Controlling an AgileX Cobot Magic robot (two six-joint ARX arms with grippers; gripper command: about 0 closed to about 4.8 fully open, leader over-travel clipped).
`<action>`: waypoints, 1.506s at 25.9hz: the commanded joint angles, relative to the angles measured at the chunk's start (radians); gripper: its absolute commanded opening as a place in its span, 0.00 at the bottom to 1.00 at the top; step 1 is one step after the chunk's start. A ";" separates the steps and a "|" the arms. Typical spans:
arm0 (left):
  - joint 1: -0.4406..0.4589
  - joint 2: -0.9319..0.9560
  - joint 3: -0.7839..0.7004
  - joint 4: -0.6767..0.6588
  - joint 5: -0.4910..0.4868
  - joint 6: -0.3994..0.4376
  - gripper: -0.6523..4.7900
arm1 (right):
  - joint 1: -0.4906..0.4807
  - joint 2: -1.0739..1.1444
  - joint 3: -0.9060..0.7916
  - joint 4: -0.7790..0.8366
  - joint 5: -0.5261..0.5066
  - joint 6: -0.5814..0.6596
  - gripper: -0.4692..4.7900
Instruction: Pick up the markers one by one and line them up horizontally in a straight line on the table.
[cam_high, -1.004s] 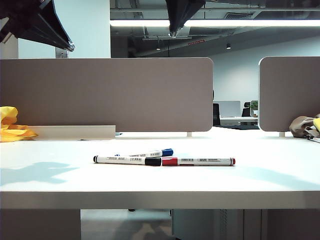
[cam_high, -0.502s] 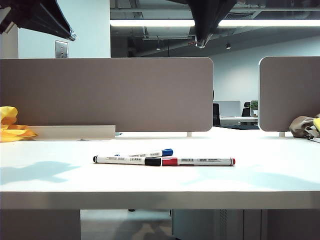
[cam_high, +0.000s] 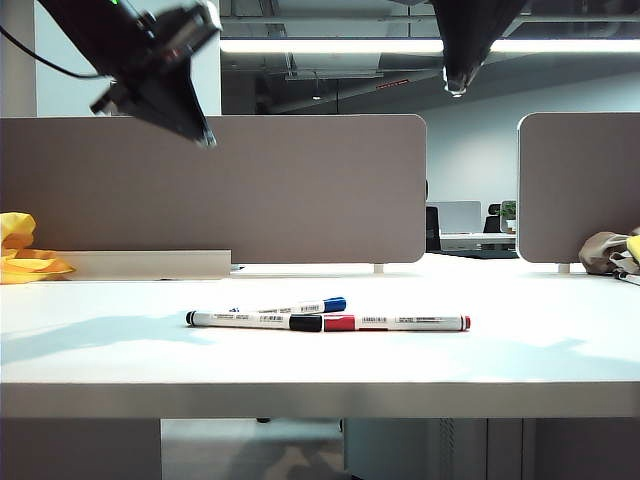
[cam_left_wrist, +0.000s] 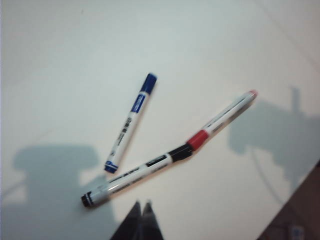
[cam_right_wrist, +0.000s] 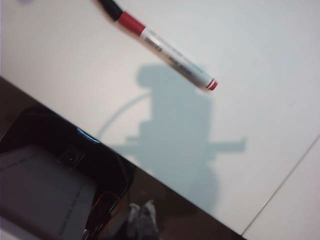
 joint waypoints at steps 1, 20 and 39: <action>-0.018 0.090 0.061 -0.027 -0.043 0.038 0.11 | 0.002 -0.026 -0.043 0.007 -0.023 0.000 0.08; -0.028 0.373 0.223 -0.051 -0.065 0.169 0.12 | -0.005 -0.060 -0.172 0.014 -0.027 -0.038 0.08; -0.044 0.467 0.259 -0.029 0.007 0.188 0.35 | -0.004 -0.066 -0.172 0.241 -0.068 -0.040 0.08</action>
